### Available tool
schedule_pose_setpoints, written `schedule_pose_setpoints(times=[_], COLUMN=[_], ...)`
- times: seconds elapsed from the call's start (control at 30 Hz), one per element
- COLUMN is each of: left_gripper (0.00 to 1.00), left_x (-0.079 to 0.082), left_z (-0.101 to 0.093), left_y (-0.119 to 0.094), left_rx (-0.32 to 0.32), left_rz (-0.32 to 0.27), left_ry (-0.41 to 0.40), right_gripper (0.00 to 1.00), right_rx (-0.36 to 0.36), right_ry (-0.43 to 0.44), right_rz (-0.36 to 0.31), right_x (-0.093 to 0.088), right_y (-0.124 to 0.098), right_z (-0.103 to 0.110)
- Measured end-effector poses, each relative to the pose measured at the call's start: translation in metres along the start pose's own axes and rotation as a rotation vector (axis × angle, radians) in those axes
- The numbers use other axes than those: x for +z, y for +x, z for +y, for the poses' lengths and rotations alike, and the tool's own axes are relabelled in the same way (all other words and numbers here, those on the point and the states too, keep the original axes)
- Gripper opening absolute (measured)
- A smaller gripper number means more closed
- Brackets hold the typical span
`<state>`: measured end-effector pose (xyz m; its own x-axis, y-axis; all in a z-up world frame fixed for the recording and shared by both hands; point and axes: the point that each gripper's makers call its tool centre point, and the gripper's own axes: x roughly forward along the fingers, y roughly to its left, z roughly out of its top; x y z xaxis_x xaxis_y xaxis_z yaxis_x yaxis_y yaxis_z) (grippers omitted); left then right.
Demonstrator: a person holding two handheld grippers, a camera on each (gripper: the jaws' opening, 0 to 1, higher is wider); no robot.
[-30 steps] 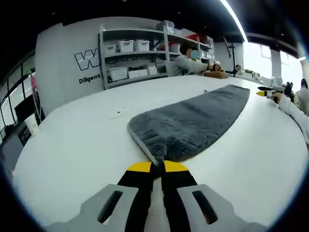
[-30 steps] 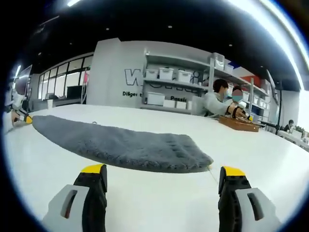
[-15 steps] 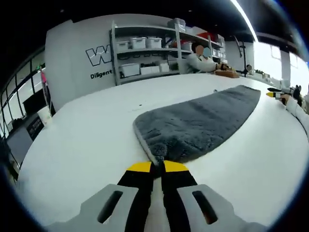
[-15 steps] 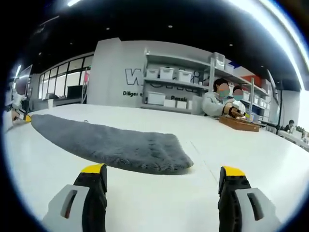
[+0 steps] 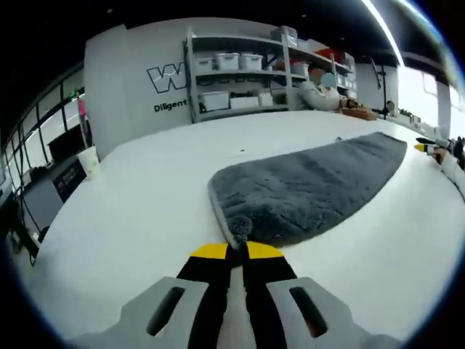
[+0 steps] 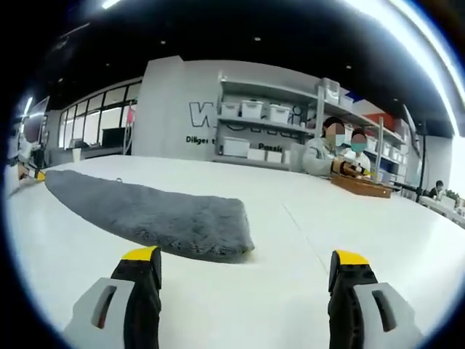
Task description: Open the folded towel by lifting each exposed corner and separating the folded layers until the towel lies flat within the target outline without major curled edges
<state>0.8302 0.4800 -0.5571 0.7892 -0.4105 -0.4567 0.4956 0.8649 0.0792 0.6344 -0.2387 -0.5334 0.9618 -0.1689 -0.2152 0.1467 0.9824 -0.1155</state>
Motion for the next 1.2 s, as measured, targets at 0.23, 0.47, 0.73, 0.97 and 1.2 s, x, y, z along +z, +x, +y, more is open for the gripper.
schedule_pose_setpoints(times=[0.23, 0.47, 0.73, 0.97, 1.2], left_gripper=[0.05, 0.05, 0.1, 0.17, 0.38], left_x=[-0.004, -0.007, -0.013, -0.007, -0.003], left_z=[0.014, 0.026, 0.033, 0.034, 0.015], left_y=[-0.005, -0.009, -0.014, -0.031, -0.042], left_rx=[0.036, 0.068, 0.117, 0.122, 0.07], left_rz=[-0.003, -0.022, -0.014, -0.133, -0.197], left_ry=[-0.018, -0.044, -0.025, -0.111, -0.096], right_gripper=[0.96, 0.96, 0.96, 0.96, 0.97], right_rx=[0.003, 0.003, 0.007, 0.008, 0.019], right_ry=[-0.002, -0.002, -0.008, -0.004, 0.001], right_rz=[0.004, 0.007, 0.01, 0.011, 0.006], right_x=[-0.001, -0.001, -0.002, -0.003, -0.004], right_y=[-0.001, 0.0, 0.001, 0.001, 0.003], right_z=[0.002, 0.001, 0.003, 0.003, 0.005])
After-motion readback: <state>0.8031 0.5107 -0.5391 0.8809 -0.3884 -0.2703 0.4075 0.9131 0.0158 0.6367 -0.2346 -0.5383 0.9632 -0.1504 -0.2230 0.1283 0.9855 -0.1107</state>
